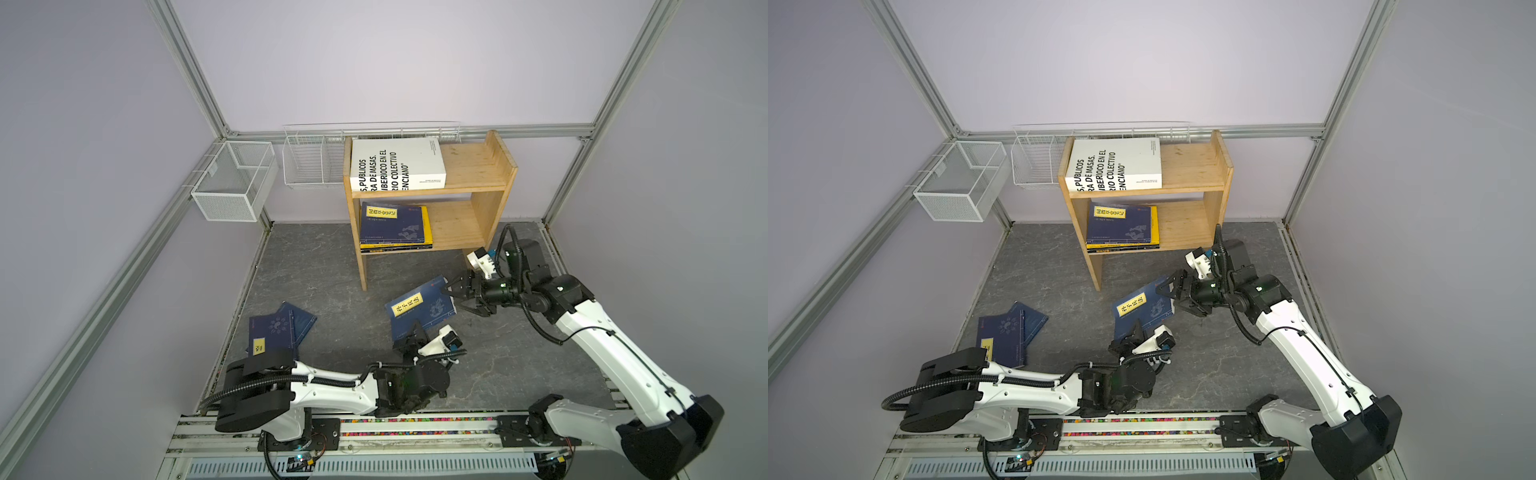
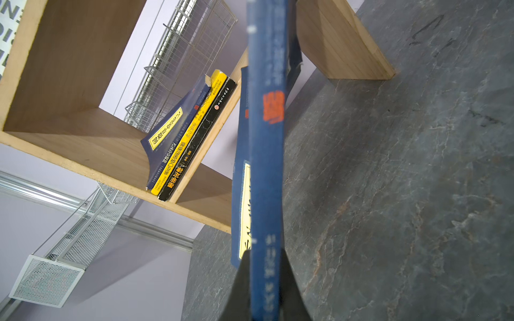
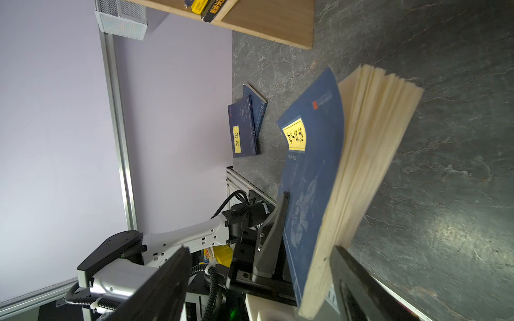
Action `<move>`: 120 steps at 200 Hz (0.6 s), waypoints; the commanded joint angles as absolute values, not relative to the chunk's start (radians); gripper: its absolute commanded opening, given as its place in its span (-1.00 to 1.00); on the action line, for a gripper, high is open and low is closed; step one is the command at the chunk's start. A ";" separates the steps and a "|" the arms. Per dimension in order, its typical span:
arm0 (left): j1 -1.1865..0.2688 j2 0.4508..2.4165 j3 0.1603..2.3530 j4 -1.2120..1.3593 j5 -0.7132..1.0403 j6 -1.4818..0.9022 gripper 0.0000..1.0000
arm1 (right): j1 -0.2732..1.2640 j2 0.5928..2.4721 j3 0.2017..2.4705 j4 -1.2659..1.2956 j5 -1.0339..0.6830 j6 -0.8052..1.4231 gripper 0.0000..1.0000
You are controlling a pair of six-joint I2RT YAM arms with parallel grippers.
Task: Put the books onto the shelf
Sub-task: 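Carry the blue book toward the shelf with the left gripper while the right regrasps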
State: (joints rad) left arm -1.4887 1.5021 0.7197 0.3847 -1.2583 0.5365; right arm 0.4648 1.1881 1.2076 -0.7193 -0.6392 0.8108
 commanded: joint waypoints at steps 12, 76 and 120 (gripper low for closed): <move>-1.496 1.508 0.729 0.547 -1.297 0.613 -1.00 | 0.455 1.173 1.265 -0.948 -0.545 0.692 0.60; -1.494 1.524 0.736 0.577 -1.269 0.638 -1.00 | 0.433 1.129 1.183 -0.910 -0.603 0.730 0.59; -1.496 1.535 0.734 0.642 -1.258 0.672 -1.00 | 0.434 1.137 1.134 -0.787 -0.661 0.787 0.28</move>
